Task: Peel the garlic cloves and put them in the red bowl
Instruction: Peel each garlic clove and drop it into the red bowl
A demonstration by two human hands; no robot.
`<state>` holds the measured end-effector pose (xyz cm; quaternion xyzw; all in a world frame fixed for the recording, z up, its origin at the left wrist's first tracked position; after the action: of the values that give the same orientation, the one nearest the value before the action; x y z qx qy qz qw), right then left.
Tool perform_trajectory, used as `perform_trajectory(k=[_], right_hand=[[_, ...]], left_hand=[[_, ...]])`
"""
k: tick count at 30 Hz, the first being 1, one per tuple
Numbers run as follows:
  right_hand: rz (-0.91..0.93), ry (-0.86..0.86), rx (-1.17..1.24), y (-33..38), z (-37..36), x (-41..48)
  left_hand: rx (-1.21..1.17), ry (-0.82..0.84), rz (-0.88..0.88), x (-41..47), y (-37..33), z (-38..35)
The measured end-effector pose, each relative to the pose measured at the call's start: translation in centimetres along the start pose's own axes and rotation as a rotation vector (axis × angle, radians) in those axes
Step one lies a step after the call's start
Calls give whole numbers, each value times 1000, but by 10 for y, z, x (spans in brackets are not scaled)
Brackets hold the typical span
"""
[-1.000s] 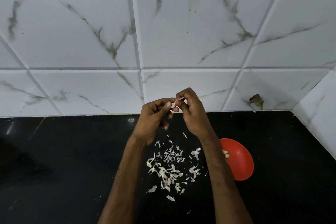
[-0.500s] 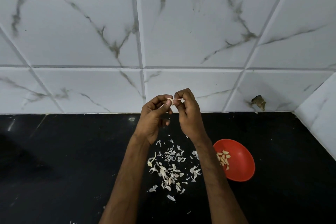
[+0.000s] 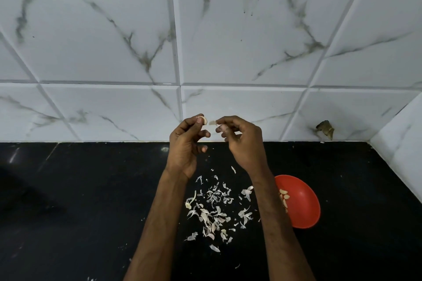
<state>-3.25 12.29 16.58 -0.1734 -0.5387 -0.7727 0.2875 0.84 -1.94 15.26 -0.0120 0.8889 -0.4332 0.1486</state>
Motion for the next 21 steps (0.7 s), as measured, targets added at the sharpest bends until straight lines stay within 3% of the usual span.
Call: perform_trajectory(k=[5, 14, 21], right_hand=[[-13, -87, -12, 12, -2, 1], [74, -76, -117, 23, -5, 1], [39, -83, -125, 17, -4, 0]], left_hand=[[82, -9, -44, -1, -1, -1], [300, -36, -206, -4, -2, -6], [358, -83, -285, -5, 4, -11]])
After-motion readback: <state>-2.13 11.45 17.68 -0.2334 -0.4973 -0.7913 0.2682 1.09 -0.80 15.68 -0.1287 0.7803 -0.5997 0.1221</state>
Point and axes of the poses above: each hand's wrist, its own x-axis towards the middle knuckle, its own z-axis out of the back of the hand, y = z × x, the point moved 4 cm from there along x, towards the middle knuckle, and after that the axes turned 12 degrees about z, right-handed, at the moved point
